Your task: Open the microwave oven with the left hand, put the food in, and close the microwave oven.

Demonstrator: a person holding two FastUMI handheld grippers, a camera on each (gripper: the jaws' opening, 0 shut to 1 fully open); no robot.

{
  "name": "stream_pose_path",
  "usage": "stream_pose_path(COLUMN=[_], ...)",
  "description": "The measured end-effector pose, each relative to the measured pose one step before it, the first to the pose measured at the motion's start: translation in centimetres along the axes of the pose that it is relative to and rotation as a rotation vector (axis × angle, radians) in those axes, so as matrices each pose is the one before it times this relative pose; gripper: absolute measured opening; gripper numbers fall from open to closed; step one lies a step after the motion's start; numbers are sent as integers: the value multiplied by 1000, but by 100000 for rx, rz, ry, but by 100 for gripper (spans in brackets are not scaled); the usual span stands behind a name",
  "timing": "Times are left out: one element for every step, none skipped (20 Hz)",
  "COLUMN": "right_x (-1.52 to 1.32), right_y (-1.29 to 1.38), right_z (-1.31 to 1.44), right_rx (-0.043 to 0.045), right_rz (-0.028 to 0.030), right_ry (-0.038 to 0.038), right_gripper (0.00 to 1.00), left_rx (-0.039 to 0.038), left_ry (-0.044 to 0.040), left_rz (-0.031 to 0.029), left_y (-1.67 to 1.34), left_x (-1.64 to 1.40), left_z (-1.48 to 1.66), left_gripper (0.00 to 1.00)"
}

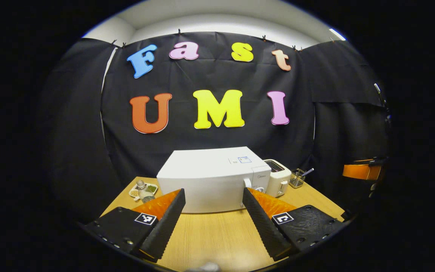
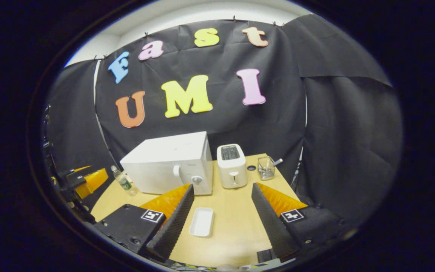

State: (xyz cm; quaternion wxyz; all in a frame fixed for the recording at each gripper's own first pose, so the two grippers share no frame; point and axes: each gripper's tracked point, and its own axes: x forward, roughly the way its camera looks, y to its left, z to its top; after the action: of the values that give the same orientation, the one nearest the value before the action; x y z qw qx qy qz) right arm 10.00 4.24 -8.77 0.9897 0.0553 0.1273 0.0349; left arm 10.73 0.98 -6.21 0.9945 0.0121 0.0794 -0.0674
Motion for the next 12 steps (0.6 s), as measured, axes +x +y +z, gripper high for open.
stream_pose_path(right_x=[-398,-449,-387,-226,-184,-239,-154,-139,-93,-161,77,-6], right_y=[874,980,945,865,842,628,529,374,517,672,700,73], right_z=[1263,1001,916,1059,902,882,642,588,297,685,496,-227], right_rx=[-26,-12,544,63,-863,-1477,-1393,-879,-241,866,4,-476], right_rz=[1212,1509,1334,1455,1018,545,105,-22,80,1243,487,237], right_ry=[-3093,-2276,-2425,-2036,-1997,-2226,-1159,-1187,-107,-1875,420,334], right_gripper=[98,98,98,98,98,98,98,98,98,98,98,98], left_rx=[-247,-134,-167,-471,-544,-216,-384,-669,-514,330,381,319], left_ry=[-1582,-2260,-1680,-1135,-1355,-974,-1387,-2534,-829,-423,-640,-919], left_rz=[1701,2185,903,586,1092,1116,1271,936,-110,197,751,531], left_y=[729,855,524,446,606,583,597,529,124,256,427,268], left_x=[-1052,-800,-683,-668,-492,-283,-385,-324,-314,-196,-230,-88], left_z=[1153,1269,1030,897,857,650,659,871,557,436,427,416], left_gripper=[95,95,95,95,95,95,95,95,95,95,95,95])
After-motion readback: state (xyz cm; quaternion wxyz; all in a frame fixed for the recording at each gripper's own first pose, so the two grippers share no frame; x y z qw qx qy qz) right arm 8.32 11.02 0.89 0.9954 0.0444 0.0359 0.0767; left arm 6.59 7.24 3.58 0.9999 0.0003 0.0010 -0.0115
